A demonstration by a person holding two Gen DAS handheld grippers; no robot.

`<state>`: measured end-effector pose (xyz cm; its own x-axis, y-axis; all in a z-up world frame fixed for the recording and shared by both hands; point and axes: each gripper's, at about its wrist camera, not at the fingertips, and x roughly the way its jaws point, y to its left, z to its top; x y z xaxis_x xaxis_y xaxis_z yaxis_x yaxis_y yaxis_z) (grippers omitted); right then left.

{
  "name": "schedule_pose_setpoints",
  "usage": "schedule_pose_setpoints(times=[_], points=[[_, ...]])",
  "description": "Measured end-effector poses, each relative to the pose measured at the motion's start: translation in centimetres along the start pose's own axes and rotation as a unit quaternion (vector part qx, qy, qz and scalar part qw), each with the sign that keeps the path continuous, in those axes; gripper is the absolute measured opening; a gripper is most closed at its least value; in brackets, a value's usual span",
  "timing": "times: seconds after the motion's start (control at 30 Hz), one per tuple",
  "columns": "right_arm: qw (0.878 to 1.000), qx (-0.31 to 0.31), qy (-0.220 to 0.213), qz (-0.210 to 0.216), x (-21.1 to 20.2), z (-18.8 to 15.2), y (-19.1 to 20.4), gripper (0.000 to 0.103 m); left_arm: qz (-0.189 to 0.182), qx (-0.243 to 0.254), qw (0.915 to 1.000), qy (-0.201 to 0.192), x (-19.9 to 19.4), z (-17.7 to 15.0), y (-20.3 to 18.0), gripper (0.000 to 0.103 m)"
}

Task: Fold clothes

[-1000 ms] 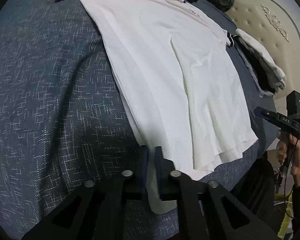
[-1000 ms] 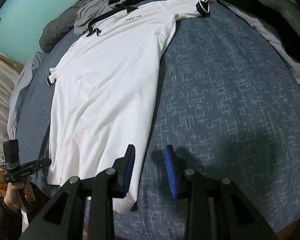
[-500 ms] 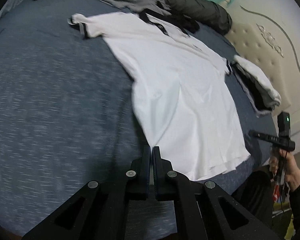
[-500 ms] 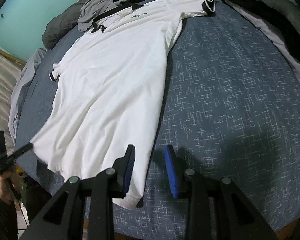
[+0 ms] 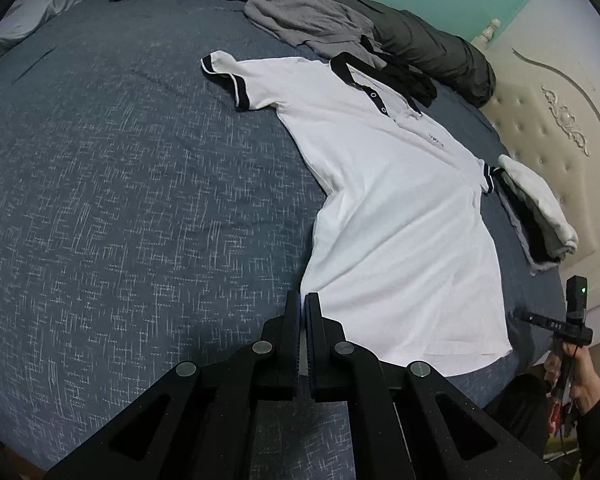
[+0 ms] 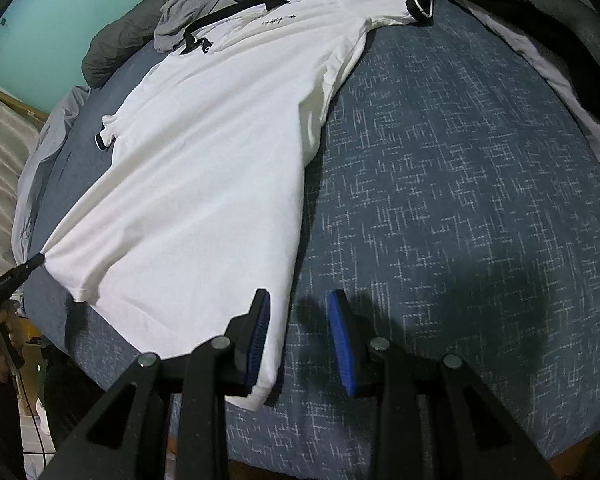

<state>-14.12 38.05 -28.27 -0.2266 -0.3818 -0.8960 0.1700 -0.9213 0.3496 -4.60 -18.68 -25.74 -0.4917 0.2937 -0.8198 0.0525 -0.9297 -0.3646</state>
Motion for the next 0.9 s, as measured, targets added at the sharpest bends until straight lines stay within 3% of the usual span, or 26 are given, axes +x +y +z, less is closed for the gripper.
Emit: schedule_pose_setpoints(times=[0.27,0.5,0.73,0.9], points=[[0.999,-0.011,0.024,0.02,2.2,-0.8,1.9,0.03,0.003,0.002,0.9999,-0.015,-0.6,1.5,-0.1,0.002],[0.997,-0.02,0.018,0.076,2.9,-0.7,4.3,0.03,0.007,-0.013,0.9993,-0.033,-1.5,3.3,0.4,0.002],[0.999,0.039,-0.013,0.029,0.7,-0.8,1.1,0.03,0.008,-0.006,0.9995,-0.031,-1.4,3.5,0.4,0.002],[0.999,0.039,0.005,-0.005,0.6,-1.8,-0.4,0.03,0.008,-0.004,0.9996,-0.029,-1.1,3.4,0.5,0.002]])
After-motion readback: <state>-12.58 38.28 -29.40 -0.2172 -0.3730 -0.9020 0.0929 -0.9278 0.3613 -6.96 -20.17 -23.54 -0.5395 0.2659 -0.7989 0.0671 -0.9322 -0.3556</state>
